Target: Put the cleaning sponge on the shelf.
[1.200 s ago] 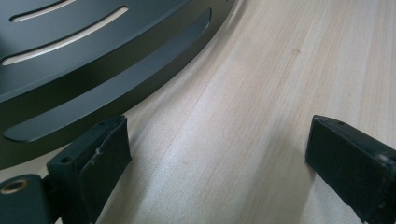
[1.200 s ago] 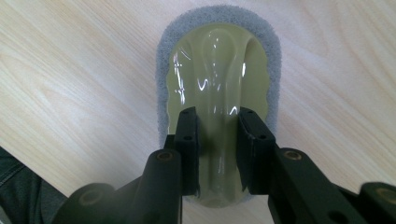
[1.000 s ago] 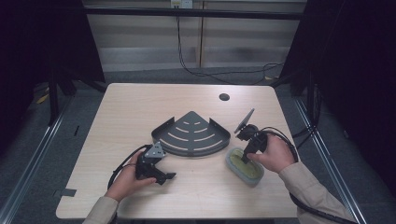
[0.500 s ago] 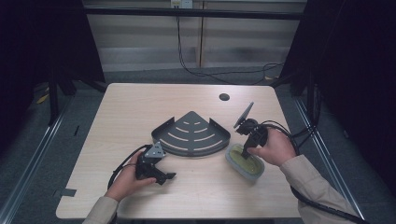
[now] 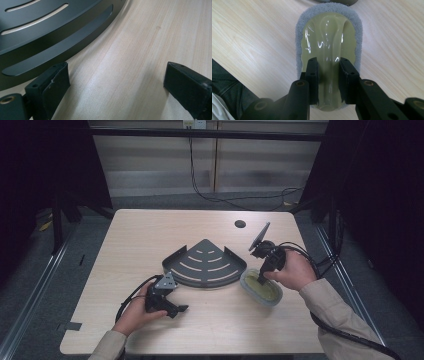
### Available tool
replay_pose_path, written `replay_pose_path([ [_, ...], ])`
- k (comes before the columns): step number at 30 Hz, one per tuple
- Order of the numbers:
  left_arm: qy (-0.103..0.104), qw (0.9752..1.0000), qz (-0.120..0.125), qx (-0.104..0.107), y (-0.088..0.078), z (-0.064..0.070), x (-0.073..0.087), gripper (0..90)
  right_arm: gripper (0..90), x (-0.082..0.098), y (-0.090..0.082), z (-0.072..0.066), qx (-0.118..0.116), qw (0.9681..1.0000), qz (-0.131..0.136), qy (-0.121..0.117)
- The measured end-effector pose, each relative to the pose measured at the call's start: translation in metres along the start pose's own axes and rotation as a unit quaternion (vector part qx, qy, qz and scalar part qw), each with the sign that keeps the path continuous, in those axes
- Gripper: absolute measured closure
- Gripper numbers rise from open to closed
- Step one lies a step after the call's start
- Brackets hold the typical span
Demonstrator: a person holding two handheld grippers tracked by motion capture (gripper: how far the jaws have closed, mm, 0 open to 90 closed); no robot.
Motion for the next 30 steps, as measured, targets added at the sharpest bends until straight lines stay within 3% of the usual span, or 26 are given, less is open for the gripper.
replay_pose_path([
  [30, 0.003, 1.0000, -0.001, 0.001, 0.000, 0.000, 0.000, 5.5, 71.8, -0.024, -0.028, 0.008, 0.003, 1.0000, 0.004, 0.005],
])
Point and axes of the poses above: each handheld gripper's, and its own axes: y roughly forward along the jaws, x roughly out of its underside, z roughly to its right, the point moved 7 cm from there along y, roughly forward along the jaws, and after that the axes turned 10 degrees about -z, right-handed, at the moved point
